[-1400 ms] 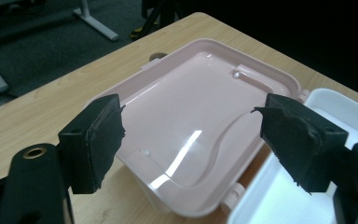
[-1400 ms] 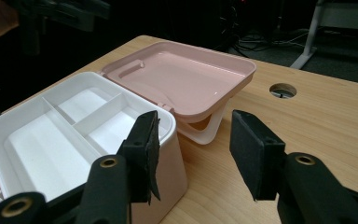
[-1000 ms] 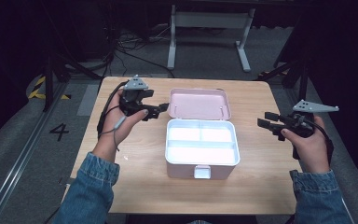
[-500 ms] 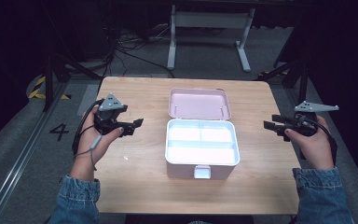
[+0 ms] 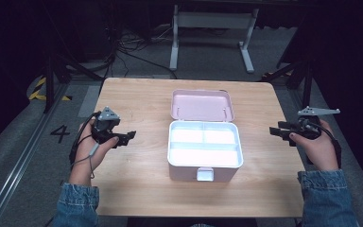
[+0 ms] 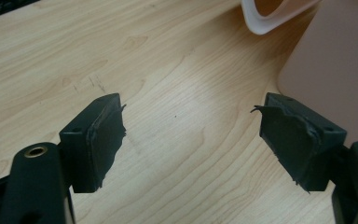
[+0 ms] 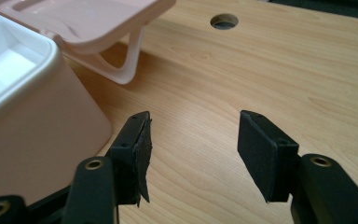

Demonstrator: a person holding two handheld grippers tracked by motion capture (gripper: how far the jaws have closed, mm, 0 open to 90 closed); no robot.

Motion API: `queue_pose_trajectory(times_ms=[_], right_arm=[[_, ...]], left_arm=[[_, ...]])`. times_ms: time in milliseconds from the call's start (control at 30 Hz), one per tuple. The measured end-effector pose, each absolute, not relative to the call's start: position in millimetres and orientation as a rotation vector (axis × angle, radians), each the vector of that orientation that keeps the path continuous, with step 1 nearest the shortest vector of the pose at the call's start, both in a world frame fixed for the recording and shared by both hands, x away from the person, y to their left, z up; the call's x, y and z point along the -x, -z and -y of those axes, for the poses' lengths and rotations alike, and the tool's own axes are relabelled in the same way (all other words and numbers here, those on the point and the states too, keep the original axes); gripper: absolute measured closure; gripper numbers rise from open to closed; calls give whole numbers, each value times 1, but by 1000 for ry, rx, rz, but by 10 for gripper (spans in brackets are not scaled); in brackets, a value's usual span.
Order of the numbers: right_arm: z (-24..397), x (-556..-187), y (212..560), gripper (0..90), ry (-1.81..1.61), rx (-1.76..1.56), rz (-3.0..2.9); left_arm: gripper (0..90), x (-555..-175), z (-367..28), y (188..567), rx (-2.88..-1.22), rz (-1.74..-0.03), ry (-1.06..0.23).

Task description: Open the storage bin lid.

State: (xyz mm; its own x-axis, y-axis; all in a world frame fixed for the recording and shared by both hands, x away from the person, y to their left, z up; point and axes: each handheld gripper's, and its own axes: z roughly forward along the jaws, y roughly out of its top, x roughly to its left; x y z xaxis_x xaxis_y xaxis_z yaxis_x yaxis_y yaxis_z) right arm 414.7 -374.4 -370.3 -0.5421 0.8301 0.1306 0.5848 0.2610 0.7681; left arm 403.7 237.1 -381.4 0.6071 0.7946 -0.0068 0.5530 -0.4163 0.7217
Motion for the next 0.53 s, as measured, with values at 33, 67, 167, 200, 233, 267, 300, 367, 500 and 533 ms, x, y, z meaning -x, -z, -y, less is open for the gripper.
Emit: queue_pose_trajectory(times_ms=[33, 67, 167, 200, 233, 267, 300, 367, 500, 533], right_arm=[[375, -416, 372, 458, -1146, -1310, -2244], [376, -417, 375, 459, -1133, -1314, -2247], [379, -419, 381, 459, -1115, -1334, -2256], [379, -420, 383, 459, -1112, -1340, -2259], [381, -420, 385, 459, -1106, -1346, -2261], [381, -421, 386, 459, -1103, -1351, -2262], [382, -421, 387, 459, -1097, -1358, -2264], [383, -422, 388, 458, -1092, -1364, -2262], [383, -423, 391, 452, -1092, -1371, -2265], [383, -423, 391, 452, -1091, -1372, -2268]], left_arm=[[223, -404, -239, 382, -2139, -1051, -454], [224, -404, -240, 384, -2131, -1061, -458], [224, -403, -242, 389, -2128, -1108, -449], [223, -403, -243, 390, -2144, -1126, -446], [223, -403, -245, 393, -2156, -1138, -459], [223, -403, -246, 394, -2173, -1161, -462], [223, -403, -247, 396, -2192, -1160, -470], [223, -403, -249, 400, -2215, -1203, -457], [225, -402, -250, 407, -2229, -1263, -462], [223, -402, -250, 407, -2240, -1256, -448]])
